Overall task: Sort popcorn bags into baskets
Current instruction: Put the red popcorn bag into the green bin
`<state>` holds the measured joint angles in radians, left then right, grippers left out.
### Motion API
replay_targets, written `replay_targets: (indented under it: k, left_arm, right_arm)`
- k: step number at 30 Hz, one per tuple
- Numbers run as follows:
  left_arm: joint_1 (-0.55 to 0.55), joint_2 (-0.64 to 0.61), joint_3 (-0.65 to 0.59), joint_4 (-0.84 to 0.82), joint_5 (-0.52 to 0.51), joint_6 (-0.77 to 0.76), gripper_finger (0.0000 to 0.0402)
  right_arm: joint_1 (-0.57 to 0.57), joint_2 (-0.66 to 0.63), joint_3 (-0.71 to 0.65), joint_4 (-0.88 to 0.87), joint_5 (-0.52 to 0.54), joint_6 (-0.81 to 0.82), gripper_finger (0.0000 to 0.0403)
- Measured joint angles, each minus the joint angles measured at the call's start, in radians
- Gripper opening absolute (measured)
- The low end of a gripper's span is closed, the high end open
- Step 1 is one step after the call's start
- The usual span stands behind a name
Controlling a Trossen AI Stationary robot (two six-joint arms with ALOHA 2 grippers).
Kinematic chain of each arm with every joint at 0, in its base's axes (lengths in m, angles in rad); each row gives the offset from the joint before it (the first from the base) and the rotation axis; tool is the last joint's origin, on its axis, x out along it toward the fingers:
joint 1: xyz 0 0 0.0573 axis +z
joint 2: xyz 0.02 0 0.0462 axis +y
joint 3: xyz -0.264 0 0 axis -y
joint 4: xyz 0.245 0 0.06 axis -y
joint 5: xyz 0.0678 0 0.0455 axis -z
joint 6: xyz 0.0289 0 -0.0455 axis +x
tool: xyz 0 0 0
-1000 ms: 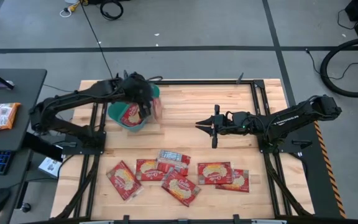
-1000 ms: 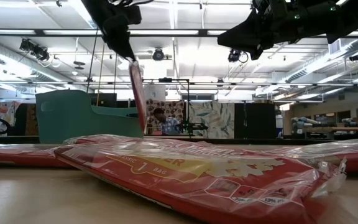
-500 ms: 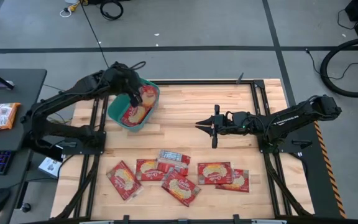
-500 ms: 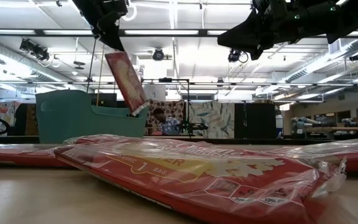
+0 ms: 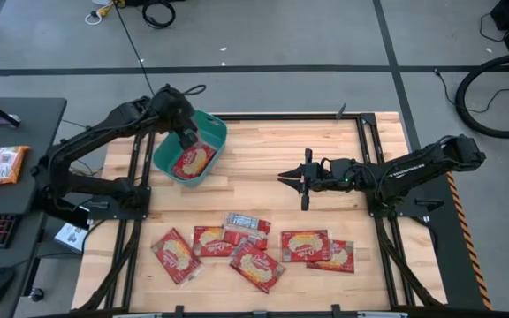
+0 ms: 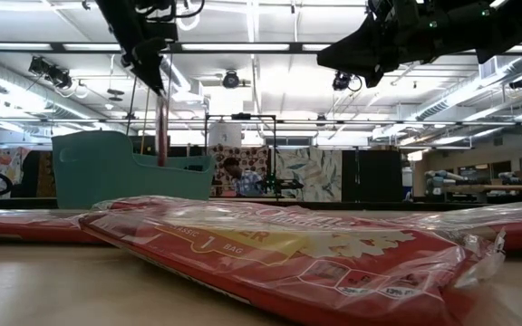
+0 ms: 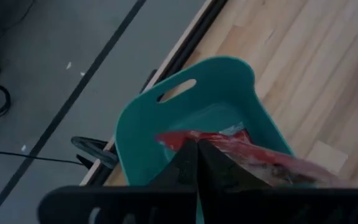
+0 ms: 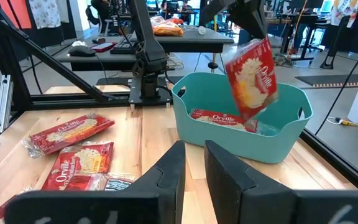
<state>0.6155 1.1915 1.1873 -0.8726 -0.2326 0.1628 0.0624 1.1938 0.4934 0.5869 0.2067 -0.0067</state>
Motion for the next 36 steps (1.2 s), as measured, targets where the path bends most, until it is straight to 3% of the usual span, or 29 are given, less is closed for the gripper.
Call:
replay_targets:
  k: [10,21,36]
  left_arm:
    - [0.026,0.004,0.0,0.001,0.004,-0.084,0.0]
    - [0.056,0.119,0.0,-0.045,0.047,-0.282,0.0009]
    - [0.056,0.14,0.0,-0.152,0.123,-0.289,0.0007]
  right_arm:
    - [0.0,0.0,0.0,0.002,0.0,0.004,0.0066]
    - [0.0,0.0,0.0,0.002,0.0,0.003,0.0066]
    - [0.0,0.0,0.0,-0.005,0.0,0.003,0.0066]
